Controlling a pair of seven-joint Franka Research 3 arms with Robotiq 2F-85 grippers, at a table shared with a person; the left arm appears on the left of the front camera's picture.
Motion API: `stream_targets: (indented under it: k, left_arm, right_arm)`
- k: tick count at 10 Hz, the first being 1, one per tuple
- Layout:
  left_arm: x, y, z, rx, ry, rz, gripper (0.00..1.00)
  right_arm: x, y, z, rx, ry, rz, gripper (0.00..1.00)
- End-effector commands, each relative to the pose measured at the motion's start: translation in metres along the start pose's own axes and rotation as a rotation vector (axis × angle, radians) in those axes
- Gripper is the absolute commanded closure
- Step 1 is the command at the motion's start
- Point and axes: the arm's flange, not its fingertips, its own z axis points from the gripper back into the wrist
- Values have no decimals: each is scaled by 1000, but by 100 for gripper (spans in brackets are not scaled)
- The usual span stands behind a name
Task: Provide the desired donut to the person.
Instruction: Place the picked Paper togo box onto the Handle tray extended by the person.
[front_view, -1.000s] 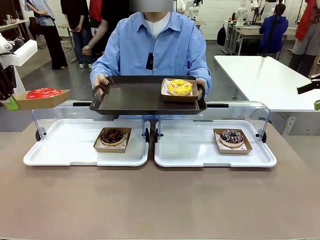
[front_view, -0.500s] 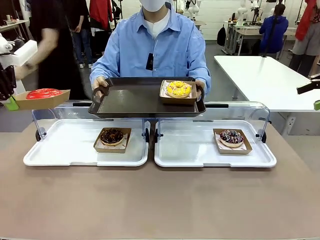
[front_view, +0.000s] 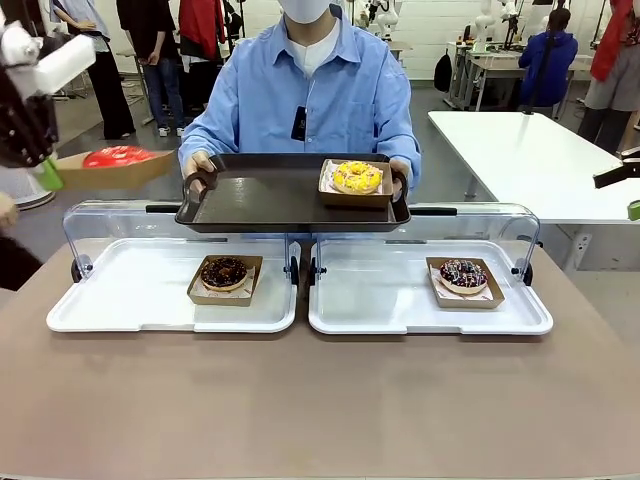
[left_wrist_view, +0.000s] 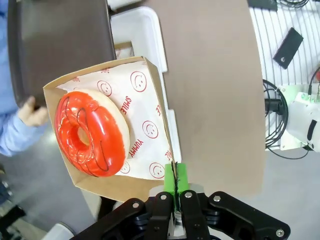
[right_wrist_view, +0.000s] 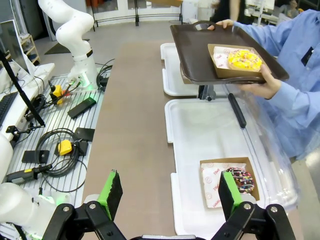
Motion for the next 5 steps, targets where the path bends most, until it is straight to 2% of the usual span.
stream_targets:
  k: [1, 3, 5]
  left_arm:
    - [34, 17, 15, -16, -10, -78, 99]
    - [81, 48, 16, -12, 6, -123, 99]
    - [116, 80, -5, -17, 21, -128, 99]
  right_arm:
    - [0, -1, 0, 0, -4, -1, 0]
    - [0, -1, 0, 0, -4, -1, 0]
    - [0, -1, 0, 0, -4, -1, 0]
